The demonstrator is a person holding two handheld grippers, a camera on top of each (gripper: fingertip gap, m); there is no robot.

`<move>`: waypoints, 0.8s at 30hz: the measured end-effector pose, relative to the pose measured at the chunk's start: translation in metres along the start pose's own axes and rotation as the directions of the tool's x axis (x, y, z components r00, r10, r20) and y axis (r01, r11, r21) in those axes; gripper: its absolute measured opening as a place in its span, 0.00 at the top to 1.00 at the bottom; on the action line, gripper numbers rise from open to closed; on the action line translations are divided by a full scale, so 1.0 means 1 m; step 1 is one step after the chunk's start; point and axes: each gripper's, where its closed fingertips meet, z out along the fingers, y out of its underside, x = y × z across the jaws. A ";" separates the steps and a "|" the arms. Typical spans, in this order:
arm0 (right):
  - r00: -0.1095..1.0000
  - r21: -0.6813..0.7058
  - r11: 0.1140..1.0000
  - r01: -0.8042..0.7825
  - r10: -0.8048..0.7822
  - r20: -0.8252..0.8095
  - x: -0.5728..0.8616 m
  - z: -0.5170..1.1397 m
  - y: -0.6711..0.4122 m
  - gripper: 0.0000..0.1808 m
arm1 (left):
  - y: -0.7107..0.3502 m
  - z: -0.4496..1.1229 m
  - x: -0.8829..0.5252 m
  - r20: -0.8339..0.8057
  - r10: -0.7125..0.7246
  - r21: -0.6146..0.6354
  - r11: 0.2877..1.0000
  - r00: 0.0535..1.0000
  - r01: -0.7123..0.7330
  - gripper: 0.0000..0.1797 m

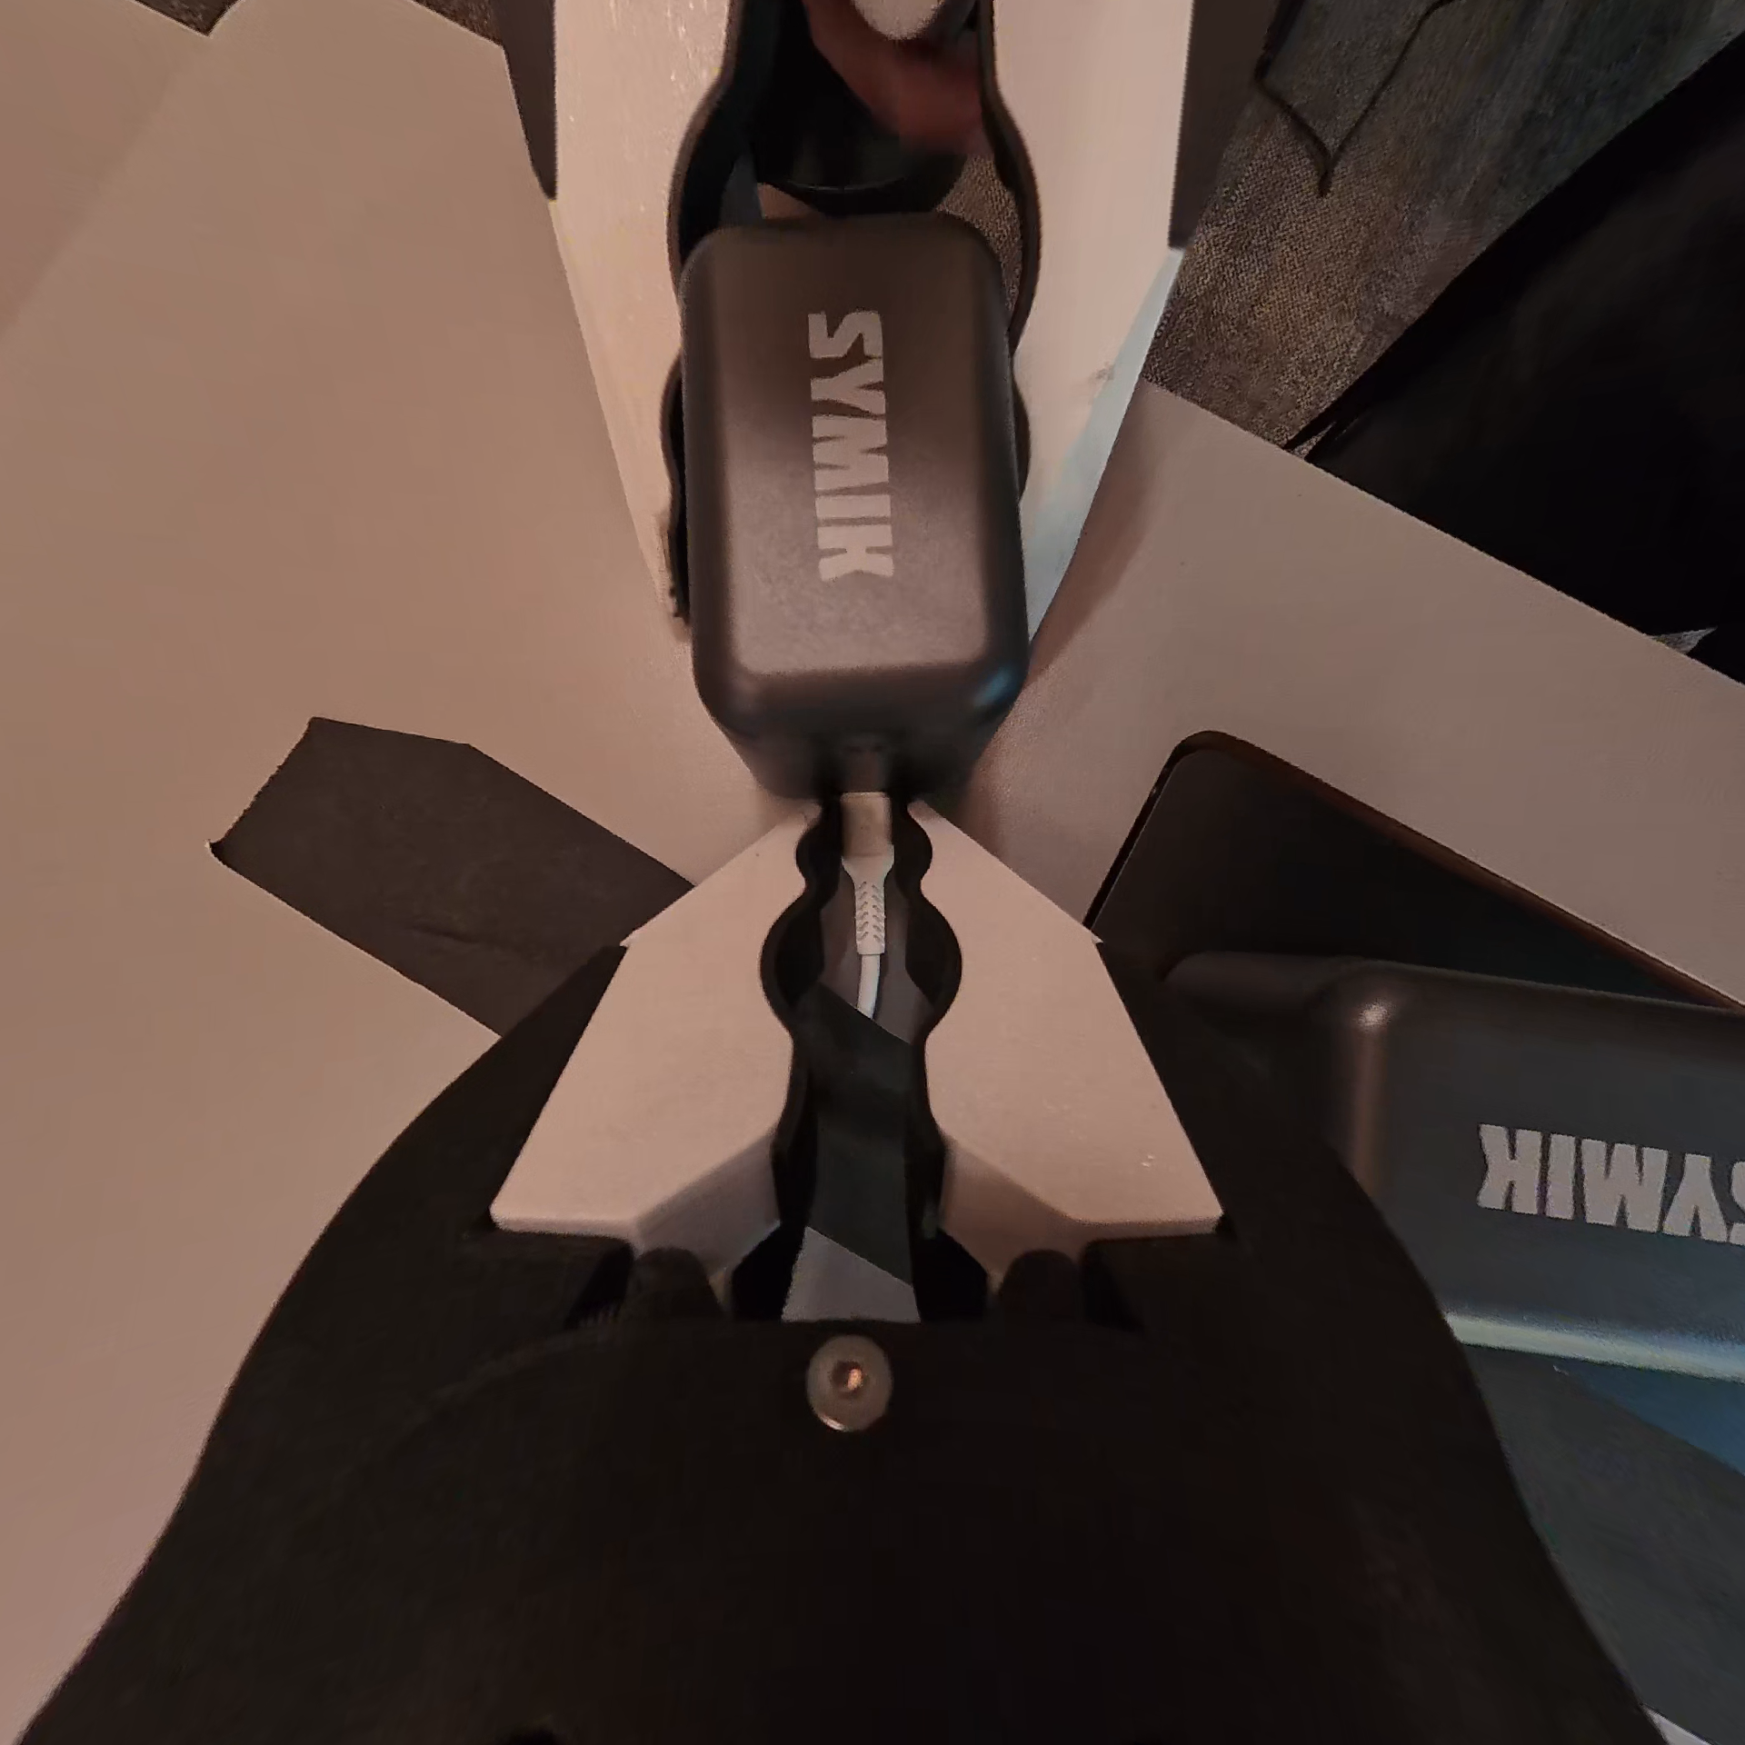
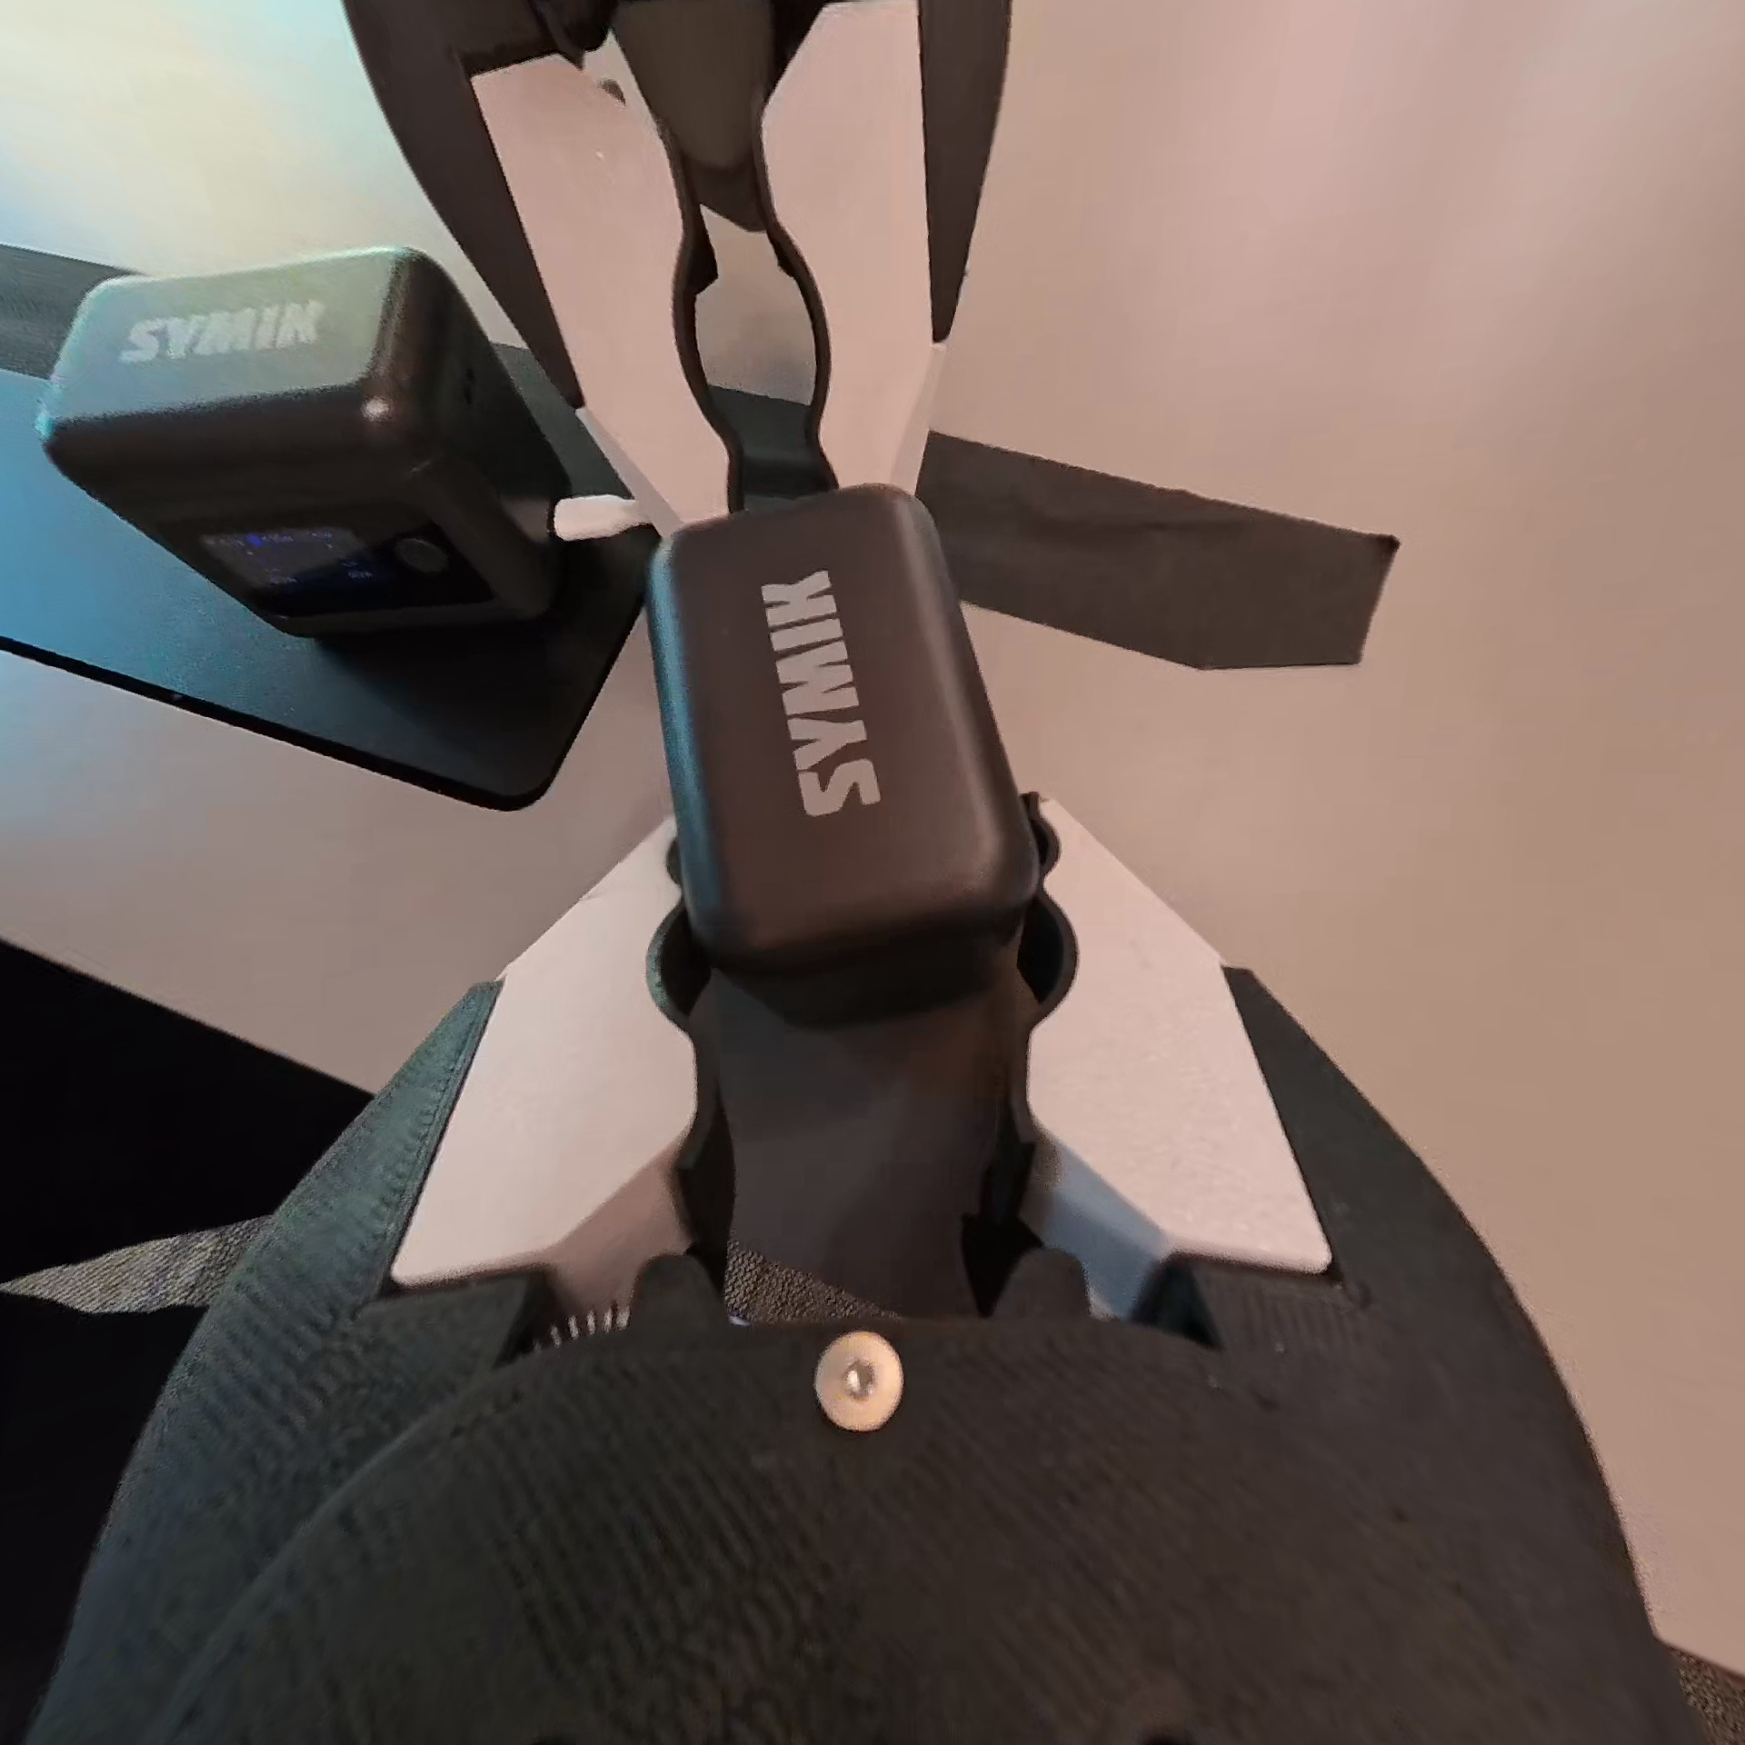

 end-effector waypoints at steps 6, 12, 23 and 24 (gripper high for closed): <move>1.000 0.005 1.000 0.003 -0.003 0.001 0.001 0.000 0.000 0.65 | 0.001 0.000 -0.003 -0.027 -0.025 -0.011 1.000 0.999 0.025 0.95; 0.999 -0.046 0.998 0.038 -0.038 0.000 0.002 -0.001 0.004 0.65 | 0.003 0.001 -0.003 -0.003 -0.023 -0.002 1.000 1.000 0.023 0.94; 0.999 -0.049 0.998 0.036 -0.036 -0.007 0.002 -0.002 0.005 0.65 | 0.002 0.000 -0.003 -0.006 -0.025 -0.004 1.000 1.000 0.025 0.94; 0.999 -0.050 0.998 0.036 -0.036 -0.004 0.002 -0.002 0.005 0.65 | 0.002 0.001 -0.002 -0.006 -0.026 -0.003 1.000 1.000 0.026 0.94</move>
